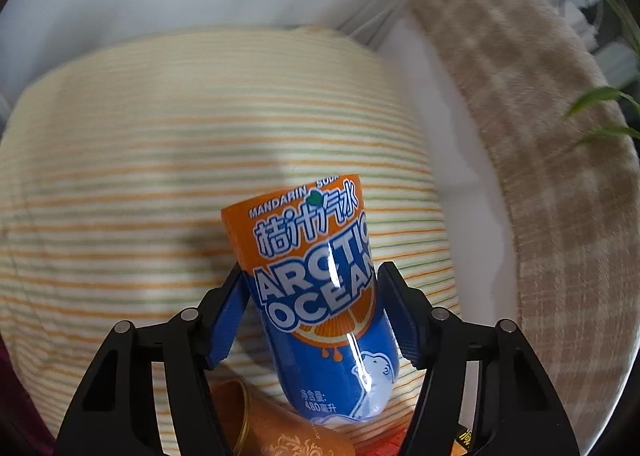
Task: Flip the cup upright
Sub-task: 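Lift the bottle off the bedspread with the right gripper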
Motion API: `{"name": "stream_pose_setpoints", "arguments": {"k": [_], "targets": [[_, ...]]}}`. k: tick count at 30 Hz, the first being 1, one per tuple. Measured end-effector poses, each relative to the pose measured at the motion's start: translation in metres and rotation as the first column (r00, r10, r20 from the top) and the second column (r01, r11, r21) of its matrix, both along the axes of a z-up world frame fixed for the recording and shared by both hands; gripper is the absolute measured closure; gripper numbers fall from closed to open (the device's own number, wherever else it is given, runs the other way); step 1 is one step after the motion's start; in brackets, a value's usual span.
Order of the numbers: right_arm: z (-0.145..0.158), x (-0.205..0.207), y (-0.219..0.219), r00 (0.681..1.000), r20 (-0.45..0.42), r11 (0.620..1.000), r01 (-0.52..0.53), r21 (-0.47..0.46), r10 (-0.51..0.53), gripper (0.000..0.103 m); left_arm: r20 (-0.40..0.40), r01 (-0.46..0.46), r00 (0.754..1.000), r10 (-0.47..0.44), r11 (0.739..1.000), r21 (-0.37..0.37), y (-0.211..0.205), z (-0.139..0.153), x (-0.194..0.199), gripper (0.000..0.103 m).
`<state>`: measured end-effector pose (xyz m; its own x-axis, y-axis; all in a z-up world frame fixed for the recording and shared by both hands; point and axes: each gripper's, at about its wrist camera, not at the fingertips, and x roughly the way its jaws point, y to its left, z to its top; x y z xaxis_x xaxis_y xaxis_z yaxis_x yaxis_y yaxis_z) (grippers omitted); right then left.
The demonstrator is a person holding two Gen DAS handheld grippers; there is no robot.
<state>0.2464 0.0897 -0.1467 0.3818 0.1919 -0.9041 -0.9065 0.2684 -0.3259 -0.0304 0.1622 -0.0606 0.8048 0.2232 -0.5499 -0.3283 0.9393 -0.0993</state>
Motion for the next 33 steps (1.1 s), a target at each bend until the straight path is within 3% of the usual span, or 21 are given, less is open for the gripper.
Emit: {"name": "stream_pose_setpoints", "arguments": {"k": [6,14,24,33], "targets": [[0.029,0.006,-0.011,0.995,-0.014,0.98,0.102,0.171,-0.101,0.042,0.008,0.008,1.0,-0.008,1.0,0.012,-0.004,0.005,-0.002,0.003],[0.066,-0.014,-0.038,0.979,-0.082,0.906,0.205,0.371,-0.188,0.044,0.034,0.028,0.999,-0.029,0.999,0.031,-0.016,0.011,-0.01,0.003],[0.119,-0.065,-0.1,0.944,-0.237,0.742,0.327,0.585,-0.229,0.044,0.073,0.047,0.996,-0.05,0.998,0.045,-0.03,0.024,-0.022,0.003],[0.124,-0.115,-0.195,0.851,-0.45,0.565,0.52,0.641,-0.272,0.044,0.068,0.112,0.991,-0.112,0.994,0.008,-0.047,0.024,-0.017,0.003]]}}
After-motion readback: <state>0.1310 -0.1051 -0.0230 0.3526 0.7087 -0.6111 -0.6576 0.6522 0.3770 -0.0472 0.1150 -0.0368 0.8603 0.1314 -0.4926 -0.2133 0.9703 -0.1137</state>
